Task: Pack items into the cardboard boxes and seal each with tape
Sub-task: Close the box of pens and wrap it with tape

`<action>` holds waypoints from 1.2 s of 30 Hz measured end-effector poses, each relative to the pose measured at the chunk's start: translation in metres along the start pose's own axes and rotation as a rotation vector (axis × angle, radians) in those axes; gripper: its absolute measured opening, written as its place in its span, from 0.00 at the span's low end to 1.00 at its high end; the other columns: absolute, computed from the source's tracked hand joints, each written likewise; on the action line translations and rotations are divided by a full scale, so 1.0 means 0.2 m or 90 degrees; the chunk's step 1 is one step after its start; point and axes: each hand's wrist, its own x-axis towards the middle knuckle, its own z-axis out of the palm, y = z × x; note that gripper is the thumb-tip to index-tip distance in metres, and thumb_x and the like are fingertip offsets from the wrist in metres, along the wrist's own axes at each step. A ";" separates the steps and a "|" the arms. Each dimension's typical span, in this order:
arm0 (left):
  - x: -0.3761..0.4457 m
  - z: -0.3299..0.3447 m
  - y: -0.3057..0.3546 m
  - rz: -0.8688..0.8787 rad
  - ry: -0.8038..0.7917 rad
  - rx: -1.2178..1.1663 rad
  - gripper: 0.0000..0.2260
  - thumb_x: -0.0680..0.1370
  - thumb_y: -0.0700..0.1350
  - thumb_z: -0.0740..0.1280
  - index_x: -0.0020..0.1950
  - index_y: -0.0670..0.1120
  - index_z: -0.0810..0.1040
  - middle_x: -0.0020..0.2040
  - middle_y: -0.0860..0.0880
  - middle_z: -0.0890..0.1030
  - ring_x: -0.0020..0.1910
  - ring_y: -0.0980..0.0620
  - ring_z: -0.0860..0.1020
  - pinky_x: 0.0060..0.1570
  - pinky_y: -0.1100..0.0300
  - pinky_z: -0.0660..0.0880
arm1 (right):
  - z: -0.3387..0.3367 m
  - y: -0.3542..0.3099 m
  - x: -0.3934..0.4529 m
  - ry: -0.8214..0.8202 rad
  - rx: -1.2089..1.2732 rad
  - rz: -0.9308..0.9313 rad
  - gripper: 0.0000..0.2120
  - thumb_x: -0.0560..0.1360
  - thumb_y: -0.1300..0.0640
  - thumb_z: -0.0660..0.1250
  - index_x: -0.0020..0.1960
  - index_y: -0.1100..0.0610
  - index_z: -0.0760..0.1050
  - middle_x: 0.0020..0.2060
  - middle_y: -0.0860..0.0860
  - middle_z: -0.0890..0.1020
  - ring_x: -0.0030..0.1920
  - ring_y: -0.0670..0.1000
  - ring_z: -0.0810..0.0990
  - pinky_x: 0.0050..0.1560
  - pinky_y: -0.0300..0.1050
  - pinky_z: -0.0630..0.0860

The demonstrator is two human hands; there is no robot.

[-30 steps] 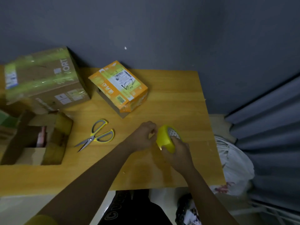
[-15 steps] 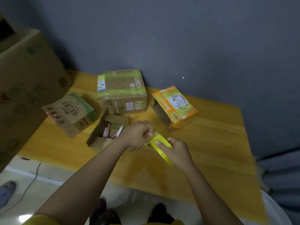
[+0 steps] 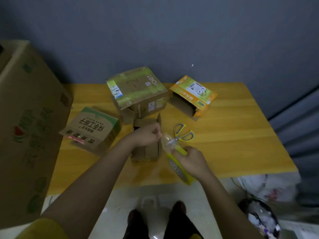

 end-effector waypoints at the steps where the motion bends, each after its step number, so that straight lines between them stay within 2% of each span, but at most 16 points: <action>1: -0.01 -0.01 -0.01 -0.007 -0.032 0.003 0.09 0.82 0.43 0.58 0.41 0.47 0.65 0.38 0.50 0.69 0.38 0.52 0.68 0.41 0.55 0.65 | 0.04 0.00 -0.04 0.005 0.017 0.011 0.16 0.75 0.44 0.66 0.50 0.57 0.76 0.44 0.56 0.82 0.48 0.58 0.79 0.43 0.48 0.71; 3: -0.02 0.00 -0.04 -0.027 -0.075 0.021 0.08 0.82 0.42 0.57 0.43 0.44 0.64 0.38 0.48 0.67 0.35 0.52 0.65 0.40 0.55 0.62 | 0.13 0.02 -0.09 -0.007 0.061 0.028 0.11 0.75 0.50 0.67 0.54 0.51 0.69 0.40 0.50 0.80 0.43 0.54 0.78 0.40 0.44 0.68; 5: -0.03 0.00 -0.10 -0.041 -0.086 0.055 0.09 0.81 0.41 0.56 0.42 0.44 0.62 0.38 0.48 0.65 0.34 0.52 0.62 0.40 0.55 0.60 | 0.23 0.03 -0.11 -0.039 0.114 0.034 0.13 0.76 0.53 0.67 0.58 0.50 0.67 0.38 0.45 0.76 0.38 0.48 0.76 0.38 0.43 0.68; 9: -0.04 0.01 -0.21 -0.027 -0.043 0.171 0.09 0.81 0.40 0.57 0.42 0.47 0.63 0.36 0.51 0.66 0.33 0.56 0.63 0.31 0.60 0.58 | 0.44 0.05 -0.07 -0.083 0.237 0.081 0.15 0.78 0.53 0.66 0.62 0.50 0.68 0.48 0.47 0.76 0.51 0.50 0.76 0.47 0.41 0.72; 11: -0.04 0.02 -0.22 0.000 -0.029 0.254 0.11 0.81 0.38 0.57 0.41 0.48 0.62 0.36 0.52 0.65 0.32 0.56 0.62 0.30 0.60 0.57 | 0.53 0.05 -0.02 -0.093 0.265 0.118 0.17 0.78 0.51 0.65 0.65 0.51 0.67 0.56 0.50 0.75 0.58 0.53 0.75 0.55 0.45 0.72; 14: -0.02 0.03 -0.24 0.019 -0.020 0.379 0.11 0.80 0.38 0.58 0.42 0.49 0.60 0.36 0.53 0.61 0.37 0.52 0.61 0.32 0.58 0.57 | 0.62 0.05 0.05 -0.124 0.281 0.157 0.21 0.79 0.49 0.64 0.69 0.52 0.63 0.63 0.52 0.71 0.64 0.56 0.72 0.60 0.49 0.69; 18: 0.03 0.06 -0.28 -0.002 -0.005 0.440 0.07 0.80 0.38 0.58 0.47 0.47 0.61 0.41 0.49 0.65 0.42 0.49 0.63 0.39 0.55 0.62 | 0.65 0.06 0.13 -0.141 0.312 0.185 0.23 0.78 0.51 0.66 0.69 0.56 0.62 0.67 0.54 0.69 0.64 0.54 0.71 0.60 0.47 0.68; 20: 0.06 0.07 -0.29 -0.039 -0.001 0.445 0.07 0.81 0.40 0.58 0.47 0.47 0.60 0.43 0.46 0.65 0.41 0.48 0.63 0.41 0.55 0.64 | 0.65 0.06 0.15 -0.161 0.309 0.180 0.24 0.79 0.51 0.65 0.70 0.56 0.61 0.63 0.51 0.70 0.61 0.52 0.71 0.57 0.44 0.68; 22: 0.09 0.08 -0.31 -0.065 0.006 0.447 0.08 0.81 0.39 0.59 0.47 0.47 0.60 0.46 0.44 0.68 0.41 0.47 0.65 0.40 0.55 0.65 | 0.65 0.06 0.15 -0.174 0.300 0.163 0.25 0.80 0.50 0.63 0.73 0.56 0.59 0.60 0.48 0.68 0.63 0.53 0.70 0.55 0.41 0.66; 24: 0.12 0.07 -0.32 -0.087 -0.001 0.459 0.06 0.80 0.38 0.60 0.50 0.46 0.63 0.50 0.42 0.71 0.43 0.44 0.70 0.41 0.54 0.67 | 0.66 0.06 0.15 -0.166 0.296 0.146 0.27 0.80 0.50 0.62 0.75 0.56 0.57 0.66 0.50 0.69 0.68 0.53 0.68 0.56 0.40 0.65; 26: 0.15 0.07 -0.31 -0.111 -0.016 0.466 0.05 0.81 0.39 0.59 0.56 0.44 0.66 0.53 0.41 0.72 0.47 0.42 0.73 0.42 0.53 0.67 | 0.67 0.06 0.15 -0.164 0.288 0.129 0.30 0.81 0.49 0.60 0.78 0.54 0.53 0.75 0.51 0.62 0.73 0.53 0.63 0.63 0.42 0.65; 28: 0.18 0.08 -0.31 -0.129 -0.030 0.459 0.06 0.81 0.38 0.58 0.58 0.43 0.67 0.55 0.40 0.71 0.46 0.42 0.72 0.41 0.53 0.67 | 0.67 0.05 0.15 -0.176 0.279 0.133 0.30 0.81 0.49 0.60 0.79 0.50 0.51 0.76 0.49 0.59 0.74 0.53 0.61 0.67 0.47 0.64; 31: 0.21 0.09 -0.32 -0.119 -0.041 0.401 0.05 0.80 0.36 0.58 0.55 0.43 0.68 0.56 0.40 0.70 0.45 0.44 0.69 0.44 0.52 0.68 | 0.66 0.03 0.19 -0.184 0.286 0.163 0.29 0.80 0.48 0.60 0.78 0.47 0.53 0.76 0.49 0.61 0.71 0.55 0.65 0.63 0.51 0.69; 34: 0.24 0.07 -0.36 -0.110 -0.059 0.306 0.04 0.79 0.37 0.58 0.47 0.45 0.65 0.60 0.43 0.66 0.54 0.41 0.67 0.53 0.48 0.69 | 0.64 0.01 0.22 -0.176 0.309 0.195 0.29 0.80 0.49 0.61 0.77 0.48 0.55 0.75 0.49 0.61 0.71 0.54 0.65 0.57 0.46 0.66; 36: 0.25 0.03 -0.40 -0.131 -0.090 0.253 0.04 0.80 0.38 0.57 0.45 0.45 0.65 0.59 0.43 0.67 0.52 0.43 0.67 0.51 0.51 0.69 | 0.64 0.00 0.23 -0.166 0.304 0.198 0.28 0.79 0.50 0.63 0.76 0.48 0.58 0.72 0.49 0.66 0.66 0.53 0.70 0.54 0.44 0.67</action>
